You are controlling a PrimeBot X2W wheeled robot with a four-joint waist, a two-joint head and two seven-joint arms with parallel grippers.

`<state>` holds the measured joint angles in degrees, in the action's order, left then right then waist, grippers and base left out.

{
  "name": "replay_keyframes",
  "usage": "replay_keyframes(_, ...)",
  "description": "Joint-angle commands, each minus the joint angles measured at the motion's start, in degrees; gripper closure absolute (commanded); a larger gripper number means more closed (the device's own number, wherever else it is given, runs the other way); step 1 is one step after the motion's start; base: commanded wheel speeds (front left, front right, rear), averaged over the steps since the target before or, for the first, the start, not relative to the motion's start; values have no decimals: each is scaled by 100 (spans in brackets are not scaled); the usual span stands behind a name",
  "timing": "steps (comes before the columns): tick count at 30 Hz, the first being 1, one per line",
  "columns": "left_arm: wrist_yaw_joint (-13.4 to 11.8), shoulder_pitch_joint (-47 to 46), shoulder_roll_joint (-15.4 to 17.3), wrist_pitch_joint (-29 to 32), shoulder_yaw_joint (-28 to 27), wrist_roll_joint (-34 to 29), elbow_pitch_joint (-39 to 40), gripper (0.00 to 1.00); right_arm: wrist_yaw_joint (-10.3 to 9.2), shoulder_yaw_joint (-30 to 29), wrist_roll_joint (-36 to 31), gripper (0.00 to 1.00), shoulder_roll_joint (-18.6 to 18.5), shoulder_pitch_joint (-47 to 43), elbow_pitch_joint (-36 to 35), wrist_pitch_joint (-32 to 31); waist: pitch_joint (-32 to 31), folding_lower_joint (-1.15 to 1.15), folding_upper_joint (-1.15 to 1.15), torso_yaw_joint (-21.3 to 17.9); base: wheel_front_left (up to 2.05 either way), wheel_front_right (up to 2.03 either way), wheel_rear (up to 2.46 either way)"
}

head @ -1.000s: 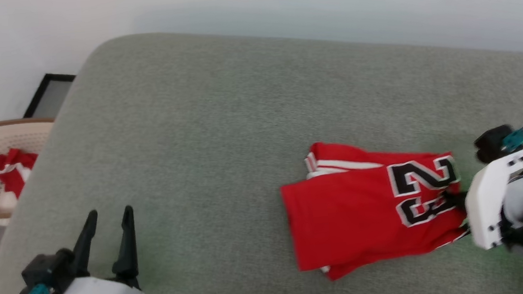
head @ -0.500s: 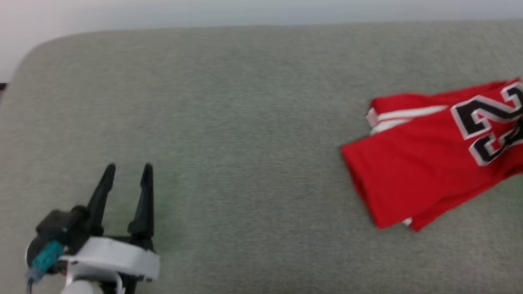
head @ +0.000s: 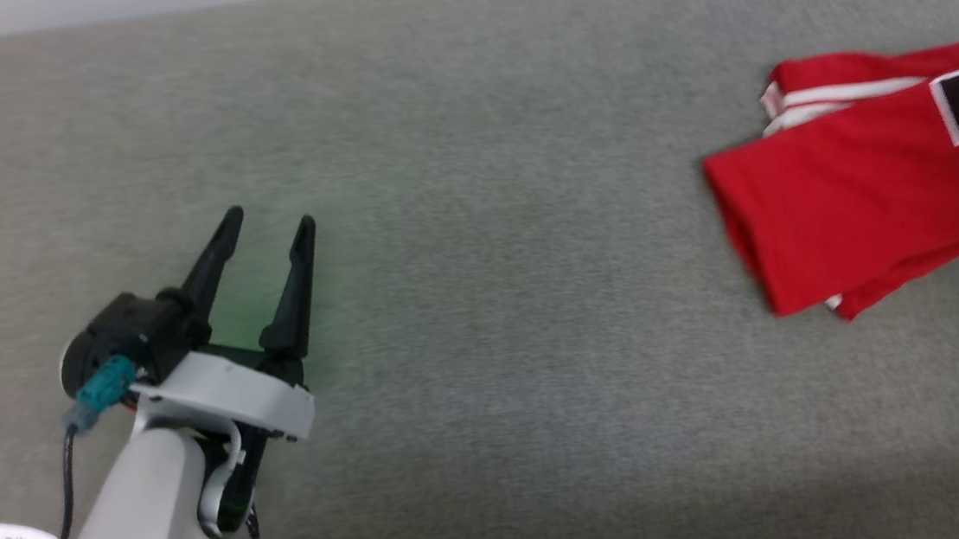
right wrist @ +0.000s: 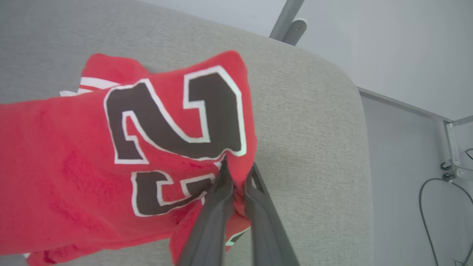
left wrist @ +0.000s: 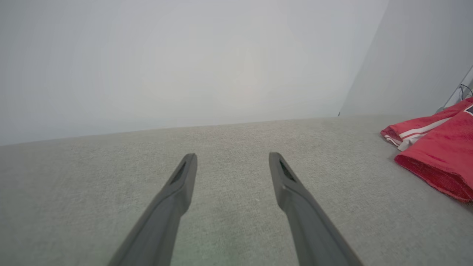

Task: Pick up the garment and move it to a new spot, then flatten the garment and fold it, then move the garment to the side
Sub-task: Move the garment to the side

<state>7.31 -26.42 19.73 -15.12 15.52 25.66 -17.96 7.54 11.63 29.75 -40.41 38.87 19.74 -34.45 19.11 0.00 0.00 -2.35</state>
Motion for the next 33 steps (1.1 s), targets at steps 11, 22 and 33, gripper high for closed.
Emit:
replay_keyframes(11,19,-552,175,2,369,69,-100,0,-12,108,-303,100,-497,574,633,888,668,0,0,-693,0,0,0)
replay_keyframes(22,20,-885,218,2,622,66,-173,0,-12,156,-661,100,-681,1031,1475,1552,939,0,0,-849,0,0,0)
replay_keyframes(33,19,-1007,270,2,729,115,-200,0,-12,110,-912,100,-402,1301,2296,1860,1009,0,0,-800,0,0,0)
